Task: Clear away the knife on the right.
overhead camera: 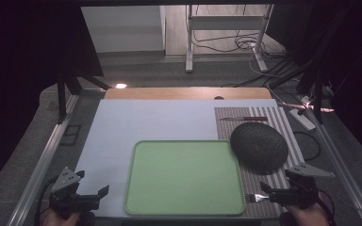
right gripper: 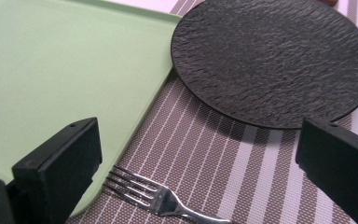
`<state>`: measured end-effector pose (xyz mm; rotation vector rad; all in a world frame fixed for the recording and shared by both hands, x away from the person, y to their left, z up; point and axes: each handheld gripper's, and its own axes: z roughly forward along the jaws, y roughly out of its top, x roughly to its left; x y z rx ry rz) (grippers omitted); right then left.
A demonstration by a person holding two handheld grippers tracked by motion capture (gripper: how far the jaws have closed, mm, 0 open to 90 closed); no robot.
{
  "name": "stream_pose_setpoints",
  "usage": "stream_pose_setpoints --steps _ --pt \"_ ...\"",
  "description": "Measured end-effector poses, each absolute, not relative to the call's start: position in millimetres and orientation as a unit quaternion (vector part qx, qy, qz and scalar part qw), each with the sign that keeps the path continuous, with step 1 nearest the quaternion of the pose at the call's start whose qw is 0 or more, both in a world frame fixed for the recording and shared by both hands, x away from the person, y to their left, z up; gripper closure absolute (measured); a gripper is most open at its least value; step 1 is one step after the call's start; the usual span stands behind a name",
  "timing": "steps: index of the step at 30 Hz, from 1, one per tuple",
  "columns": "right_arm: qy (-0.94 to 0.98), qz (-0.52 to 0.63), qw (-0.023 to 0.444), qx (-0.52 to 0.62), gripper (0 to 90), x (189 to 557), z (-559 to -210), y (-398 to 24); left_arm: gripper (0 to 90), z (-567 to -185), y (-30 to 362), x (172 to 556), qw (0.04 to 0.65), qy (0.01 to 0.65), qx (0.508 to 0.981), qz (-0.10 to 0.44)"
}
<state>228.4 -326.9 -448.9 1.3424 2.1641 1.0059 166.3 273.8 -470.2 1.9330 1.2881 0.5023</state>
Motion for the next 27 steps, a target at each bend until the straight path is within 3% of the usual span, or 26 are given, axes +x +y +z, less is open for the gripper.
stream_pose_setpoints --steps 27 --pt "0.787 0.356 0.184 0.469 0.8 230.9 -449.6 -324.9 0.0 -470.4 275.0 166.7 0.379 0.499 0.756 0.188"
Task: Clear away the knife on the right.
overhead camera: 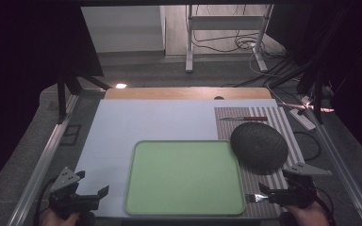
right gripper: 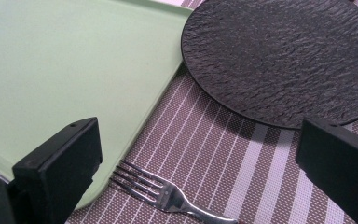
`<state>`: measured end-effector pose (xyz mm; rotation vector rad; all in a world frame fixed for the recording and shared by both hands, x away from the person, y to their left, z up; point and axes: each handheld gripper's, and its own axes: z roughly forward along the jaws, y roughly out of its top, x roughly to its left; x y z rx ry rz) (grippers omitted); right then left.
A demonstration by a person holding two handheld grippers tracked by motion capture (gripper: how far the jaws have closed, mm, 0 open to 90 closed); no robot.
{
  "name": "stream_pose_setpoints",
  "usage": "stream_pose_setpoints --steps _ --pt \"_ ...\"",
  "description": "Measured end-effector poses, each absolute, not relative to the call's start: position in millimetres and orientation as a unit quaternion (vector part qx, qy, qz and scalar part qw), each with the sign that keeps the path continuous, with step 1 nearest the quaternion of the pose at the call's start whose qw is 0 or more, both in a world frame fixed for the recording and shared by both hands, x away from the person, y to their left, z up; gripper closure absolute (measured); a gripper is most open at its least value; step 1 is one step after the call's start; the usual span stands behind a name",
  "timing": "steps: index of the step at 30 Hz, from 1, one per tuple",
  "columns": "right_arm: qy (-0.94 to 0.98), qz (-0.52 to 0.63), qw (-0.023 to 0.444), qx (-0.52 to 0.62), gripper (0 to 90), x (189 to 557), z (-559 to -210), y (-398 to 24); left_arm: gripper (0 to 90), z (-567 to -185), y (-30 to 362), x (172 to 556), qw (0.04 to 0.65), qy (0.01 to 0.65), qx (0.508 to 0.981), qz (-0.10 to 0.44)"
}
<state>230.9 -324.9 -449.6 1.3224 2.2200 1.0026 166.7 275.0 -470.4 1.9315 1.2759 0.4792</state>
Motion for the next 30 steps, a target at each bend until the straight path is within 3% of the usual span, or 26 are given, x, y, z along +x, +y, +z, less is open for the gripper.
stream_pose_setpoints --steps 30 --pt "0.799 0.367 0.187 0.438 0.7 249 -443 -317 0.0 -471 275 169 0.377 0.498 0.760 0.179"
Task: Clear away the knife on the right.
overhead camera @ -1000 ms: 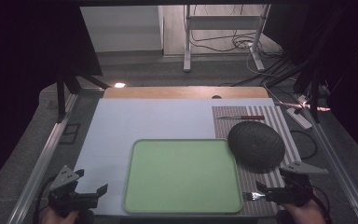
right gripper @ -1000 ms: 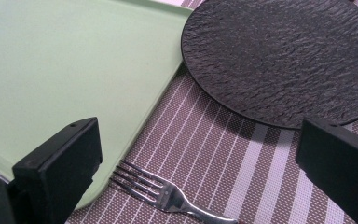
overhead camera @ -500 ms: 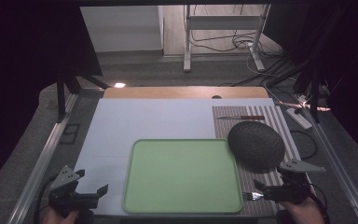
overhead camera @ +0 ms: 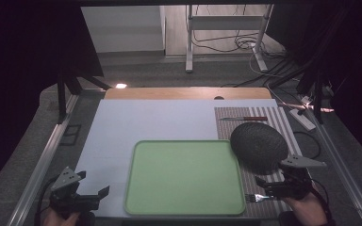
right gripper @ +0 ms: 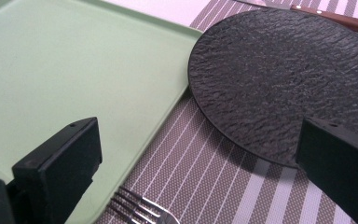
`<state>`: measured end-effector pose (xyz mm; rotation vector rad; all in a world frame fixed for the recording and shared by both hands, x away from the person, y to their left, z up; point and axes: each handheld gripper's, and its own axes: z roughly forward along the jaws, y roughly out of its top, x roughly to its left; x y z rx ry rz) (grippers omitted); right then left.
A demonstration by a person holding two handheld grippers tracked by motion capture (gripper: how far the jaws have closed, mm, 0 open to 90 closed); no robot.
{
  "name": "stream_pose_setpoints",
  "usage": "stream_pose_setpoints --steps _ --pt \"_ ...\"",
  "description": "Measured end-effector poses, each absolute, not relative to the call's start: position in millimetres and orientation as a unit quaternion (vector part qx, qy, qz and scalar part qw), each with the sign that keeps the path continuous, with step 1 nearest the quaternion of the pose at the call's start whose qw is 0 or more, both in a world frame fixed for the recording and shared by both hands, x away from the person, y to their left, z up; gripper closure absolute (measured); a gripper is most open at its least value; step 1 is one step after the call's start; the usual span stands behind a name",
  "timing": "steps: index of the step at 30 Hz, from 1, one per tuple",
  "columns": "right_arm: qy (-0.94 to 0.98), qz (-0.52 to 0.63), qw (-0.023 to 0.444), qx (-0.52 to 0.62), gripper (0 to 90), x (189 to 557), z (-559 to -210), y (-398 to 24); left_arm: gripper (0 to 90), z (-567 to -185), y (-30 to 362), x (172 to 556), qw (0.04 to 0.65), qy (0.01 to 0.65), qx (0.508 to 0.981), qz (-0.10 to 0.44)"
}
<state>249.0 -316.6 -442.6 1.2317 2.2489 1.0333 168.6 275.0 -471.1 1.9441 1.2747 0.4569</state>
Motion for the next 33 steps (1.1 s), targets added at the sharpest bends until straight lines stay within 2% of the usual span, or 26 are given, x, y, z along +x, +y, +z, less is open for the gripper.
stream_pose_setpoints --steps 14,23,33 --pt "0.803 0.374 0.173 0.431 0.7 267 -440 -314 0.0 -471 275 169 0.375 0.499 0.761 0.178" --pt "0.801 0.376 0.159 0.439 0.7 290 -441 -314 0.0 -471 275 169 0.374 0.500 0.761 0.177" --pt "0.799 0.365 0.166 0.447 0.7 316 -440 -316 0.0 -471 275 170 0.373 0.501 0.761 0.176"
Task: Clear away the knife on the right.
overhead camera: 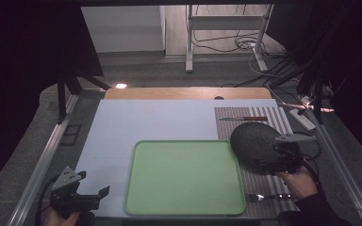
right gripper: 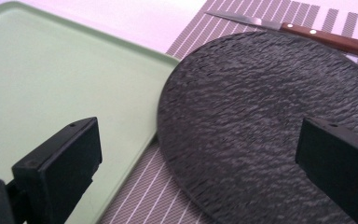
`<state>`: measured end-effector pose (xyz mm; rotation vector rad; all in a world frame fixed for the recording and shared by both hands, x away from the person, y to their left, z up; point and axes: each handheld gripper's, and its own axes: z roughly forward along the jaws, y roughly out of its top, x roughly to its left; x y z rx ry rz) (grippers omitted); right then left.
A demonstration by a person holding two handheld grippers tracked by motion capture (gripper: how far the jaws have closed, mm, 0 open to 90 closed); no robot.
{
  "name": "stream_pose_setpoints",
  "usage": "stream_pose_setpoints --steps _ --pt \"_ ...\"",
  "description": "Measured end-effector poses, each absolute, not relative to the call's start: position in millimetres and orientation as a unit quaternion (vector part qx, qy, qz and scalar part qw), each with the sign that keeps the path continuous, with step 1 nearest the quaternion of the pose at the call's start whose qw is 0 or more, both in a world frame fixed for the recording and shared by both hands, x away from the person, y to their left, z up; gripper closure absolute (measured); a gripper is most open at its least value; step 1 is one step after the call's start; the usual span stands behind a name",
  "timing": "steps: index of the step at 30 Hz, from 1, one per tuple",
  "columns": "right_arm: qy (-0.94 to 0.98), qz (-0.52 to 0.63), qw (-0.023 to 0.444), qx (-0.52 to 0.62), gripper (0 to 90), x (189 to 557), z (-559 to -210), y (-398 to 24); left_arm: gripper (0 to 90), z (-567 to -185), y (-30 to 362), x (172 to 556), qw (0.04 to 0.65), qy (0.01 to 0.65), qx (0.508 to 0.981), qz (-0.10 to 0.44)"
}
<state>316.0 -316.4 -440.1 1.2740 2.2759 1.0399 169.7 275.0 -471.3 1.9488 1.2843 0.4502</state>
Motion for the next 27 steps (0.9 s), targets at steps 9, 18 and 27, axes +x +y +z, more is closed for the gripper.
stream_pose_setpoints --steps 9,18,27 --pt "0.802 0.354 0.163 0.452 0.7 338 -442 -314 0.0 -471 275 170 0.374 0.502 0.760 0.175" --pt "0.808 0.347 0.164 0.447 0.7 356 -445 -309 0.0 -471 275 170 0.374 0.502 0.760 0.175" --pt "0.809 0.344 0.161 0.450 0.7 371 -448 -308 0.0 -471 275 170 0.374 0.500 0.761 0.175"
